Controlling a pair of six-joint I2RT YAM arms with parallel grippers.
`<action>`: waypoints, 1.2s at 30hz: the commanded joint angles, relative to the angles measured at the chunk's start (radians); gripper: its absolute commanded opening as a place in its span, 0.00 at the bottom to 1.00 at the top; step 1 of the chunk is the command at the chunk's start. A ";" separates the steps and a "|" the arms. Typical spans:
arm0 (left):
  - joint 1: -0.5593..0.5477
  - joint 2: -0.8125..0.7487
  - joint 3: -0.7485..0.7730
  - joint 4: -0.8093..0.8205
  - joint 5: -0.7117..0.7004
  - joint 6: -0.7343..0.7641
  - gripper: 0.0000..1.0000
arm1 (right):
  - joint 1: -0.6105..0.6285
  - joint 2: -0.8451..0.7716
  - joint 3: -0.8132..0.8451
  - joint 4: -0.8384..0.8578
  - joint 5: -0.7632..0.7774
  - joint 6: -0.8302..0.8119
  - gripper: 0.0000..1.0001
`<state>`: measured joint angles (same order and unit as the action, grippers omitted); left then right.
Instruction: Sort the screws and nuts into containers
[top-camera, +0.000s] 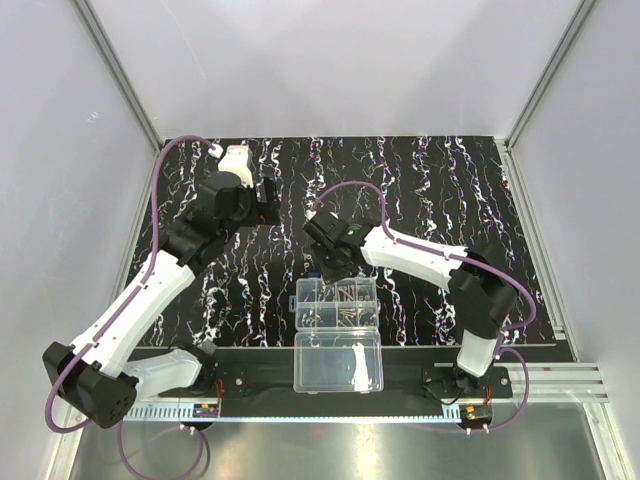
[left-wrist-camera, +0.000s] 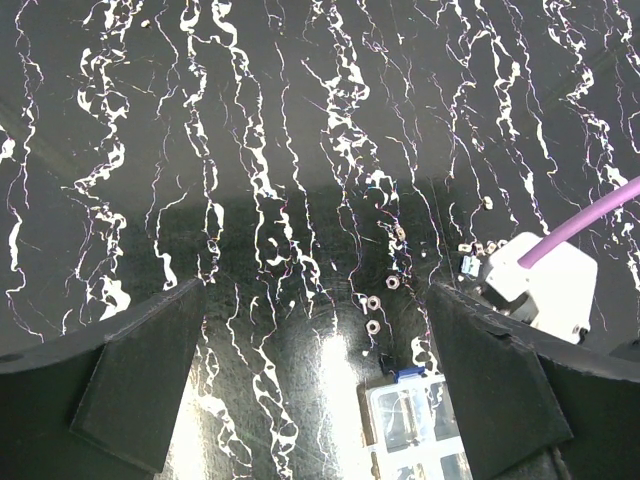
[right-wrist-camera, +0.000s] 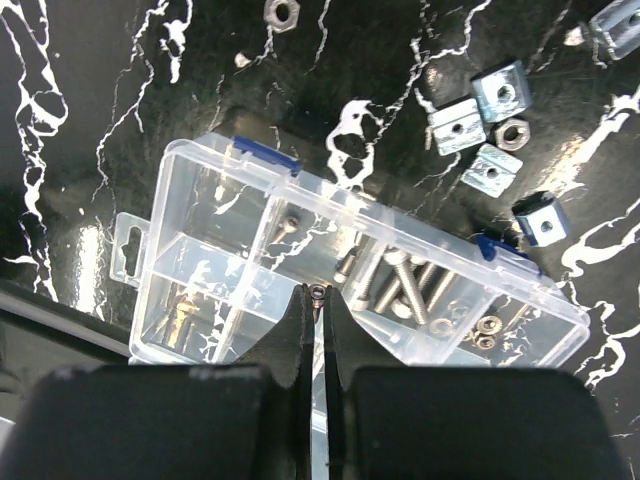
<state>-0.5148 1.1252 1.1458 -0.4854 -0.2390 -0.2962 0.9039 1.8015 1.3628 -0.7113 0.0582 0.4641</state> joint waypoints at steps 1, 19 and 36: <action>-0.008 -0.025 0.043 0.010 0.001 -0.001 0.99 | 0.012 0.018 0.025 0.016 -0.014 0.015 0.00; -0.014 -0.030 0.043 0.007 -0.014 -0.001 0.99 | 0.012 0.022 0.081 0.010 -0.043 -0.005 0.42; -0.016 -0.061 0.048 -0.012 -0.178 -0.006 0.99 | -0.105 0.289 0.401 0.053 -0.057 -0.099 0.39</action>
<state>-0.5255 1.0870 1.1534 -0.5297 -0.3767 -0.3035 0.7979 2.0487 1.6997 -0.6449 0.0349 0.3893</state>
